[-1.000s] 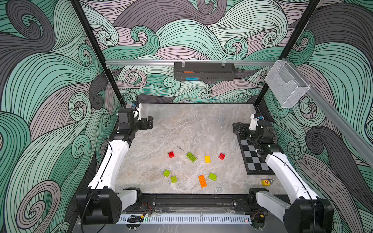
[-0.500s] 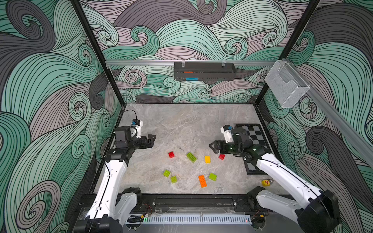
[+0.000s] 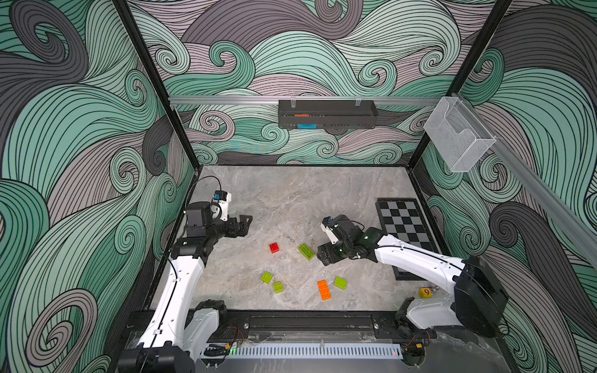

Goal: Assemble a giraffe with lego
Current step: Adjust the lego brick at the center of the board.

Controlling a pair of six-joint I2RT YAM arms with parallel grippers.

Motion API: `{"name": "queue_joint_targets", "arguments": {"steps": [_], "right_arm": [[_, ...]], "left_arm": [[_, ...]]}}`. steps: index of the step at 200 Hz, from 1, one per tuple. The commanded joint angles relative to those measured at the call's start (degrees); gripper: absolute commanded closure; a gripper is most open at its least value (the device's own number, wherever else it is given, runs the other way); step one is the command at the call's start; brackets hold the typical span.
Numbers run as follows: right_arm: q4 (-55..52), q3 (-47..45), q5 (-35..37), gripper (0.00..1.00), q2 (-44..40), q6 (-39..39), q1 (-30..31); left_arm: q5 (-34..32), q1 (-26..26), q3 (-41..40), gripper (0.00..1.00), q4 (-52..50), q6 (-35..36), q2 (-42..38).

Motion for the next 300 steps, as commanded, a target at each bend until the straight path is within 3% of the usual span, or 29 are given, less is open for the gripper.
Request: {"name": "queue_joint_targets", "arguments": {"steps": [1, 48, 85, 115, 164, 239, 300], "right_arm": [[-0.63, 1.2, 1.96, 0.15, 0.56, 1.0, 0.91], [0.81, 12.25, -3.79, 0.18, 13.08, -4.97, 2.49], [-5.4, 23.0, -3.72, 0.19, 24.77, -12.65, 4.37], [-9.14, 26.36, -2.02, 0.21, 29.55, -16.57, 4.44], [-10.71, 26.55, 0.11, 0.28, 31.72, -20.24, 4.45], [-12.21, 26.6, 1.24, 0.56, 31.18, -25.98, 4.41], [-12.64, 25.6, -1.08, 0.7, 27.29, -34.92, 5.03]], "left_arm": [[0.43, -1.04, 1.23, 0.01, 0.61, 0.75, -0.35], [0.46, -1.72, 1.41, 0.01, 0.6, 0.73, -0.17], [0.72, -2.04, 2.87, 0.01, -1.41, 0.83, -0.61], [0.18, -2.42, 2.43, 0.01, -0.92, 1.03, -1.05], [0.76, -2.59, 2.13, 0.01, -0.42, 0.77, -0.96], [-0.32, -2.48, 2.63, 0.01, -0.79, 0.93, -0.7], [-0.75, -2.81, 2.34, 0.01, -0.47, 1.24, -0.85]]}}
